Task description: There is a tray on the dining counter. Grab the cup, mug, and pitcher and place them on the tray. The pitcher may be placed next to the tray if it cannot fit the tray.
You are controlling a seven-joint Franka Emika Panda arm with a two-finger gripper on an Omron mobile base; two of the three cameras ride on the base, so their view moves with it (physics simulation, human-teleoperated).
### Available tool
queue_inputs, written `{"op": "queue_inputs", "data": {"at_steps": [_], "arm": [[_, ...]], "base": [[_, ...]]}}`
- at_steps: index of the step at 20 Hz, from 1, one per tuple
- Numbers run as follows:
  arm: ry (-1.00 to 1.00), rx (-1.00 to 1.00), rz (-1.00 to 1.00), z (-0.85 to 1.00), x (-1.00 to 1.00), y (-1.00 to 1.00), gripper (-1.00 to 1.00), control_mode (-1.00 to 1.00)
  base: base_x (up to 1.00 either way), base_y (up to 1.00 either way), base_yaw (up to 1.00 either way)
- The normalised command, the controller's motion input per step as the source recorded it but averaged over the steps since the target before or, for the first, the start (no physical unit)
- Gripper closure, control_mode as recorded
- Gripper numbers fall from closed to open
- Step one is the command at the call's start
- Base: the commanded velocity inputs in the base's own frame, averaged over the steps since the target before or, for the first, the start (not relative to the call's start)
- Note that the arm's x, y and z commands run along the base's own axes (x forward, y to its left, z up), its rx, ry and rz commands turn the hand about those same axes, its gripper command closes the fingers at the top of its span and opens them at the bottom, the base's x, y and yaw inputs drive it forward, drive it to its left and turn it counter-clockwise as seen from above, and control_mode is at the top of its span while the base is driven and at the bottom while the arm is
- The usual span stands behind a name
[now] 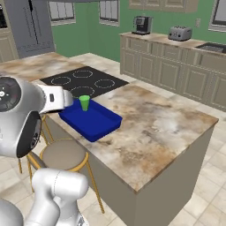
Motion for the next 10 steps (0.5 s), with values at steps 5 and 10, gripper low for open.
{"op": "queue_inputs", "data": {"at_steps": [5, 10], "arm": [[0.09, 0.0, 0.22, -0.41, 0.68, 0.18, 1.0, -1.0], [0.05, 0.0, 0.06, -0.43, 0.62, 0.28, 1.0, -1.0]], "base": [[0.0, 0.0, 0.0], [0.0, 0.0, 0.0]]}}
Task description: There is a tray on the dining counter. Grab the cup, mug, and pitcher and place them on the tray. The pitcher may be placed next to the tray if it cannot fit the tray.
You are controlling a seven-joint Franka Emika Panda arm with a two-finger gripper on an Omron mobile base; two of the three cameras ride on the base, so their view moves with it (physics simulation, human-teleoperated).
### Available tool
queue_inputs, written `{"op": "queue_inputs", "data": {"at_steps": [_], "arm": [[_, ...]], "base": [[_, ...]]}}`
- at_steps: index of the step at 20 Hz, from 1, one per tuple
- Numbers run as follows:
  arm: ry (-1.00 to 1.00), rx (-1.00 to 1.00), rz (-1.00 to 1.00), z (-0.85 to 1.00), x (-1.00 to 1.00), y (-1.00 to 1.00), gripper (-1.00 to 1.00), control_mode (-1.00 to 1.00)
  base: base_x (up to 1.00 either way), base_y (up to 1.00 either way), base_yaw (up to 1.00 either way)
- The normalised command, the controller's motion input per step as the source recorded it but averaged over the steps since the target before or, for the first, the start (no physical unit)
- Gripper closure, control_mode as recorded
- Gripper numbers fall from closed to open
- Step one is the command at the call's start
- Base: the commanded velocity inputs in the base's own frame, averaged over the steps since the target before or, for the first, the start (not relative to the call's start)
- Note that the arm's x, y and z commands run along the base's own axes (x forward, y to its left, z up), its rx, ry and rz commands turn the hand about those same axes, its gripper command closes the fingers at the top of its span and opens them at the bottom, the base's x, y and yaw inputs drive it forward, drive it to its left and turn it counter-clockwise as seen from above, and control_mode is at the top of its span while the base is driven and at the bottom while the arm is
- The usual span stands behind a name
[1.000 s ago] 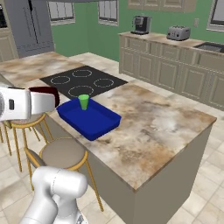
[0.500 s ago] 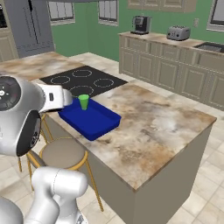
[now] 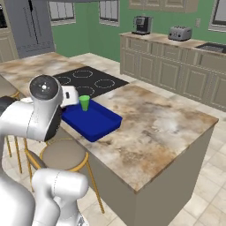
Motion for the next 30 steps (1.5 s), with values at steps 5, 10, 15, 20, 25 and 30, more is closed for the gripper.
{"op": "queue_inputs", "data": {"at_steps": [5, 10, 15, 20, 25, 30], "arm": [[0.02, 0.0, 0.01, -0.47, 0.71, 0.09, 1.0, -1.0], [-0.01, 0.01, 0.0, -0.35, 0.79, 0.01, 1.0, -1.0], [-0.06, 0.02, 0.0, -0.26, 0.57, 0.0, 1.0, -1.0], [0.0, 0.0, 0.01, -0.49, 0.32, 0.07, 1.0, -1.0], [0.0, 0.0, 0.04, -0.49, 0.32, 0.08, 1.0, -1.0], [-0.01, 0.05, 0.03, -0.29, 0.4, 0.0, 1.0, -1.0]], "base": [[0.0, 0.0, 0.0], [0.0, 0.0, 0.0], [0.0, 0.0, 0.0], [0.0, 0.0, 0.0], [0.0, 0.0, 0.0], [0.0, 0.0, 0.0]]}}
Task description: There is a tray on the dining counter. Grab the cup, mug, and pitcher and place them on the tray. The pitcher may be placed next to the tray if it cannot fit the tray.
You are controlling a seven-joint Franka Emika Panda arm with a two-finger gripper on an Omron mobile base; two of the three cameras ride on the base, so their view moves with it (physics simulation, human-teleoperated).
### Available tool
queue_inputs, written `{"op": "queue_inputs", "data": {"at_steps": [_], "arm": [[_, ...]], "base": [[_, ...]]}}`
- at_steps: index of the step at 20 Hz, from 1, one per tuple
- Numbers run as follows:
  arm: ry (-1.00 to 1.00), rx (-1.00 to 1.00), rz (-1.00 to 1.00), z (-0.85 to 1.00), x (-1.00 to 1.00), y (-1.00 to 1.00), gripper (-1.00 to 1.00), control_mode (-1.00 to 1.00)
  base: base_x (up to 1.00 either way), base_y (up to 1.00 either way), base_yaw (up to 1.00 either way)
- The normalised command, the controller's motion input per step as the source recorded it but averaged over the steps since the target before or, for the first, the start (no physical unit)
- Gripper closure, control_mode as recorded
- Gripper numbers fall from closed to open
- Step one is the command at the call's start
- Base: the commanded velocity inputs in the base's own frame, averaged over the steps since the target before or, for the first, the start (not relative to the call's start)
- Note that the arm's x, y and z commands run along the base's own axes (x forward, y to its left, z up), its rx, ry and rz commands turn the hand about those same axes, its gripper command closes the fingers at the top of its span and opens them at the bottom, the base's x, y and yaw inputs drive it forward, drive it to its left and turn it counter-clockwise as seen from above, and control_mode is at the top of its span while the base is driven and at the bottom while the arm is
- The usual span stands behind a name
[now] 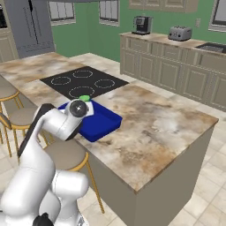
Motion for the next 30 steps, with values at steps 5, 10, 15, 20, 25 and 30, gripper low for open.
{"op": "queue_inputs", "data": {"at_steps": [5, 10, 15, 20, 25, 30], "arm": [[0.0, 0.06, 0.0, -0.21, 0.43, 0.04, 1.0, -1.0], [0.0, 0.05, 0.0, -0.17, 0.41, 0.2, 1.0, -1.0], [0.0, 0.01, 0.0, -0.08, 0.26, 0.21, 1.0, -1.0], [0.0, 0.0, 0.0, -0.23, 0.15, 0.2, 1.0, -1.0], [0.0, 0.0, 0.0, -0.25, 0.17, 0.23, 1.0, -1.0], [0.0, 0.0, 0.0, -0.16, 0.27, 0.21, 1.0, -1.0]], "base": [[0.0, 0.0, 0.0], [0.0, 0.0, 0.0], [0.0, 0.0, 0.0], [0.0, 0.0, 0.0], [0.0, 0.0, 0.0], [0.0, 0.0, 0.0]]}}
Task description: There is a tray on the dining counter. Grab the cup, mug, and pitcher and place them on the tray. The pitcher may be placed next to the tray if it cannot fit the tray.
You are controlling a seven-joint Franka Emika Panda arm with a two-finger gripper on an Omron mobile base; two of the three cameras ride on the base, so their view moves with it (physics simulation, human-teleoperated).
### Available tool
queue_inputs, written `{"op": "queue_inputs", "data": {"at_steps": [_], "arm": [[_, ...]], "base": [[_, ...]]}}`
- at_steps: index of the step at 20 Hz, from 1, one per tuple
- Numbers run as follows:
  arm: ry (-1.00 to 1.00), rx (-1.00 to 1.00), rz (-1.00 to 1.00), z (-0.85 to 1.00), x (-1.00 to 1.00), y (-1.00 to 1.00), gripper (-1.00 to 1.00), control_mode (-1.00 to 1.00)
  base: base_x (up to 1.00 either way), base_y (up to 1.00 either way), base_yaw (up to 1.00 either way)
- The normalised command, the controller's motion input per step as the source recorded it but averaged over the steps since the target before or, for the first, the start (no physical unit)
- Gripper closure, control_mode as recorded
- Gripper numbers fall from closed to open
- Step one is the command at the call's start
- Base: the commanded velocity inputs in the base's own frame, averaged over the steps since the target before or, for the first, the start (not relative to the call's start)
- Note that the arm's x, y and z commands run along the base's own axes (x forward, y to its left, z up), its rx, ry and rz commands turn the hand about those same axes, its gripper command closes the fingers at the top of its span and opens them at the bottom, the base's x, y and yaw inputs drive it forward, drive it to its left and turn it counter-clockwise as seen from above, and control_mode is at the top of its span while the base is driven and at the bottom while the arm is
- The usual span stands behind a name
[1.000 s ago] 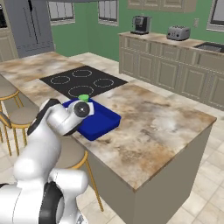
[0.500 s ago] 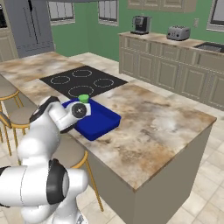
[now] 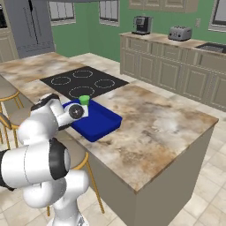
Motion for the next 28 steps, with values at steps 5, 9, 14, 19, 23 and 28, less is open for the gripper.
{"op": "queue_inputs", "data": {"at_steps": [5, 9, 14, 19, 23, 28], "arm": [[0.0, 0.0, 0.0, -0.16, 0.23, 0.13, 1.0, -1.0], [-0.04, 0.0, 0.0, -0.25, 0.21, 0.04, 1.0, -1.0], [-0.03, 0.0, 0.0, -0.13, 0.17, 0.0, 1.0, -1.0], [0.0, 0.0, 0.0, -0.06, 0.09, 0.0, 1.0, -1.0], [0.0, 0.0, 0.01, -0.03, 0.14, -0.12, 1.0, -1.0], [0.02, 0.0, 0.0, 0.0, 0.19, -0.06, 1.0, -1.0]], "base": [[0.0, 0.0, 0.0], [0.0, 0.0, 0.0], [0.0, 0.0, 0.0], [0.0, 0.0, 0.0], [0.0, 0.0, 0.0], [0.0, 0.0, 0.0]]}}
